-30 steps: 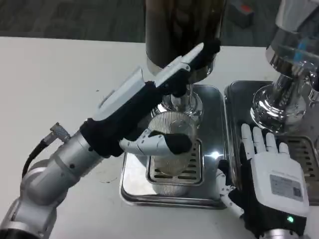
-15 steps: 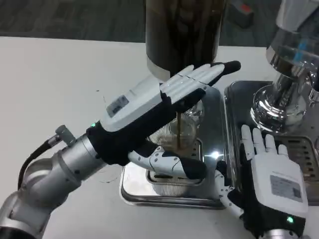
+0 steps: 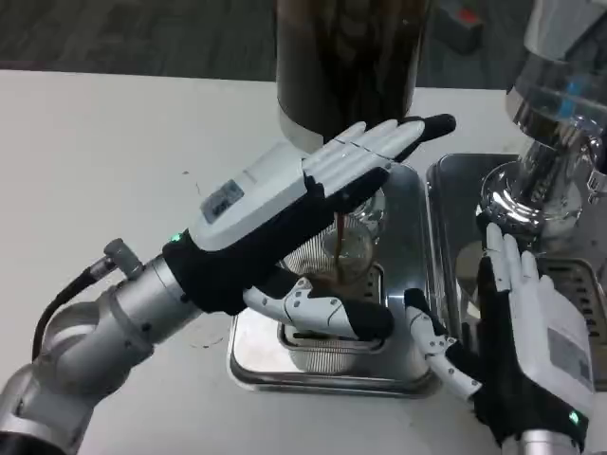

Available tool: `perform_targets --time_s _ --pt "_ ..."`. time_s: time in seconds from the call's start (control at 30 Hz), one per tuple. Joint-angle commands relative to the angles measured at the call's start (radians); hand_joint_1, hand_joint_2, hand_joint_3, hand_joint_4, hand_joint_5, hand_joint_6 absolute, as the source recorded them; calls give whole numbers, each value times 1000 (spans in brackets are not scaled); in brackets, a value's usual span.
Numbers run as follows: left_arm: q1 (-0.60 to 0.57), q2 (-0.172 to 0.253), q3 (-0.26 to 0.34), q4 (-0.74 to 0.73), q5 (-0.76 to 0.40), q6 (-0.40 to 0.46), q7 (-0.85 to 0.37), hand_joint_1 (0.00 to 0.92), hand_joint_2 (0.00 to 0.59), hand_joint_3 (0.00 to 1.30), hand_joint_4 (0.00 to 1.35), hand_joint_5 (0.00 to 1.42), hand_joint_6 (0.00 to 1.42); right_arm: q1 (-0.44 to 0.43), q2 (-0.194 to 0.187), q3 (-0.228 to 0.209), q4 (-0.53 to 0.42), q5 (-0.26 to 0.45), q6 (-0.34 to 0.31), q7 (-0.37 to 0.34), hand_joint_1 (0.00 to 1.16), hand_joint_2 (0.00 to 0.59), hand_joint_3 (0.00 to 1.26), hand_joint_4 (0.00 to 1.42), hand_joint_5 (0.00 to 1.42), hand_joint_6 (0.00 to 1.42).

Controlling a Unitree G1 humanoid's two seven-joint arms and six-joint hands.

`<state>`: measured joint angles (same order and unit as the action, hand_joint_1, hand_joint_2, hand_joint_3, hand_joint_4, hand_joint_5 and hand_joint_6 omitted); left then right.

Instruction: Grasp the cup under the faucet to collect the drink, then remove the cup.

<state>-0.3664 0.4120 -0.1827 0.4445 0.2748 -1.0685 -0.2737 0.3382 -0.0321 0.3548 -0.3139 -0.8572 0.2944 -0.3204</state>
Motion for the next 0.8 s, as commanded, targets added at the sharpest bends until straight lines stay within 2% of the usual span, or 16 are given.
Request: perform_targets --time_s 0.03,0.13,0.2,0.43,0.57,0.8 --pt "14 1 -21 0 15 -3 -3 0 107 0 0 23 0 -2 14 -38 -10 120 -51 23 503 279 0 0 0 0" --pt "14 1 -22 0 17 -1 -3 0 108 0 0 23 0 -22 10 -54 9 192 -73 55 565 256 0 0 0 0" --pt "14 0 -22 -1 16 4 -3 0 109 0 0 23 0 -31 12 -71 30 263 -110 76 598 235 0 0 0 0" --pt "16 -12 -27 -14 18 20 5 0 114 0 0 23 0 -80 -16 -79 103 385 -215 144 650 214 0 0 0 0" --pt "21 -5 -28 -13 17 21 3 0 116 0 0 23 0 -100 -16 -80 137 429 -246 164 655 211 0 0 0 0" --pt "18 2 -23 -10 8 26 7 0 124 0 0 29 0 -122 -19 -76 163 446 -274 170 661 209 0 0 0 0"
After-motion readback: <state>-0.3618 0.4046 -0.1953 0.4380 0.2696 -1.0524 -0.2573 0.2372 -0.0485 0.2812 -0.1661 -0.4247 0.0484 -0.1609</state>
